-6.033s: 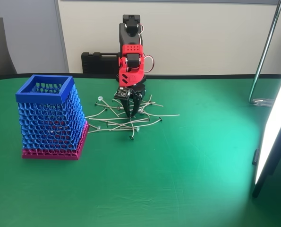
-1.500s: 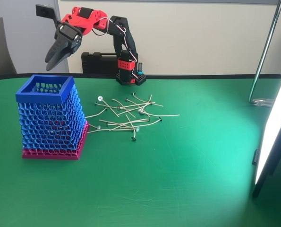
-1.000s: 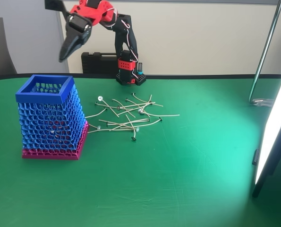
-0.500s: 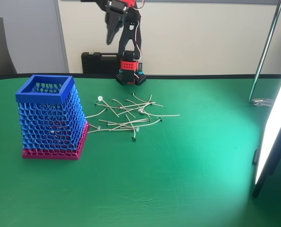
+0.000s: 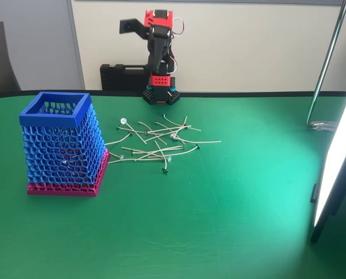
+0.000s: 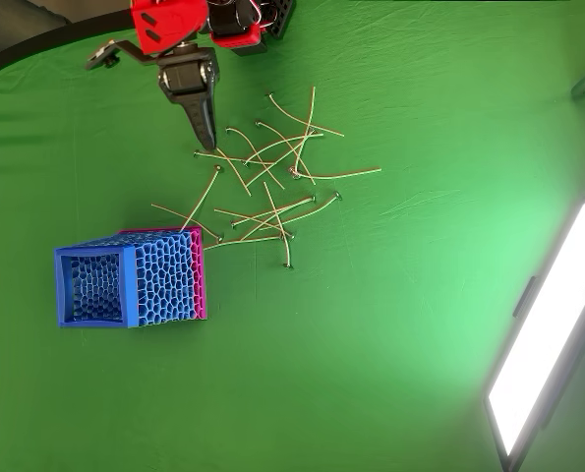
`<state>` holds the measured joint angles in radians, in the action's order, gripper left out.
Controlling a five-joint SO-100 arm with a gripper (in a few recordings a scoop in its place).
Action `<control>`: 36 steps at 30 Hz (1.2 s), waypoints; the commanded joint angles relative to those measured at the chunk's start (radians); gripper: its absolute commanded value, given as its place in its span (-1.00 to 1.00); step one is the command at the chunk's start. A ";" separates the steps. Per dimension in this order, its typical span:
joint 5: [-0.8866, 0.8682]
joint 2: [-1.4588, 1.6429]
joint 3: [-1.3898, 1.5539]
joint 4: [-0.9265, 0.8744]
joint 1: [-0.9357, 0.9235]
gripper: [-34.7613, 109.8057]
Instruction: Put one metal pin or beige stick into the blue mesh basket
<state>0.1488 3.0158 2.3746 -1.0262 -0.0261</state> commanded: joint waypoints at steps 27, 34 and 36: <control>-0.051 0.308 0.709 0.267 -0.020 -0.51; -0.095 0.310 0.709 0.156 -0.017 -0.51; -0.098 0.310 0.709 0.156 -0.017 -0.51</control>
<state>0.0583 3.3165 3.0787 -0.8636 -0.0430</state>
